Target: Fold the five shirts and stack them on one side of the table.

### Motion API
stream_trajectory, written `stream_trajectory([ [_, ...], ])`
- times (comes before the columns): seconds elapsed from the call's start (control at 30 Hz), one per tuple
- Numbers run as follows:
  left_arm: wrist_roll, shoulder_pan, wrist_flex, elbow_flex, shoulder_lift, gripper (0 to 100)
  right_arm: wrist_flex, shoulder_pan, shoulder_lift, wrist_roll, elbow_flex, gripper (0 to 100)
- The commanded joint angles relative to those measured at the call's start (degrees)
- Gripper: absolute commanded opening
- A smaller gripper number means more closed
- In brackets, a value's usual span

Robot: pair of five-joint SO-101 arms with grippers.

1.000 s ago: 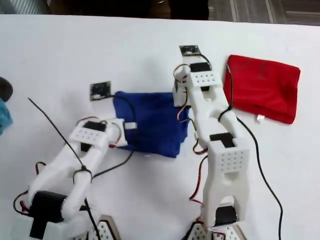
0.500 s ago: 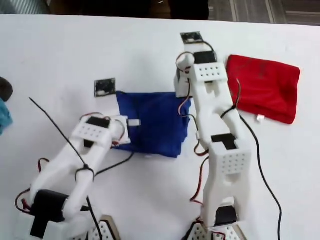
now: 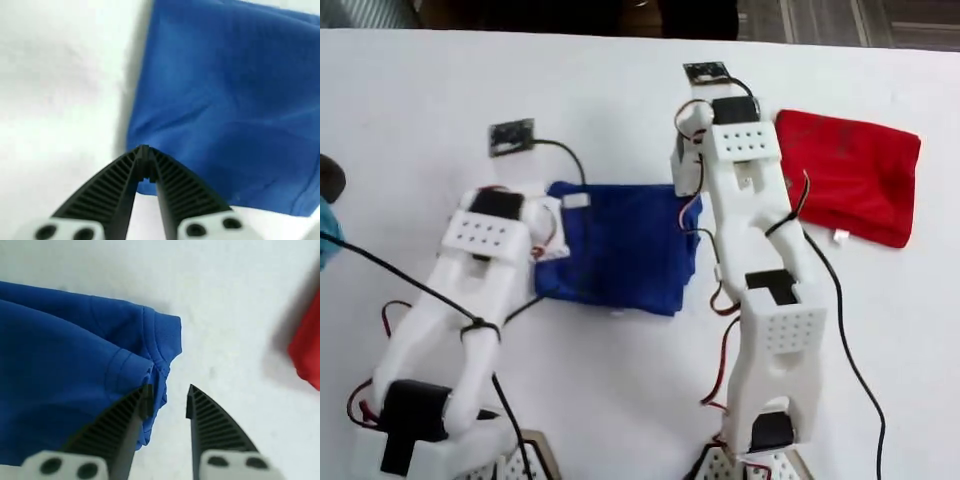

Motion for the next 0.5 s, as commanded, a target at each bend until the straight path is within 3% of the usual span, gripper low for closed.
stream_trajectory([
  [0.0,-3.87,-3.96,0.44,-2.42,-0.26,3,-0.31,1.98,-6.37,0.0,-2.37,12.0],
  [0.23,-21.45,-9.49,0.44,-2.15,-0.09,3,-2.42,4.0,-11.56,0.0,-2.9,12.0],
  [0.47,-29.36,-18.55,0.7,-2.07,0.0,3,0.13,-4.88,-7.96,0.0,5.45,13.9],
])
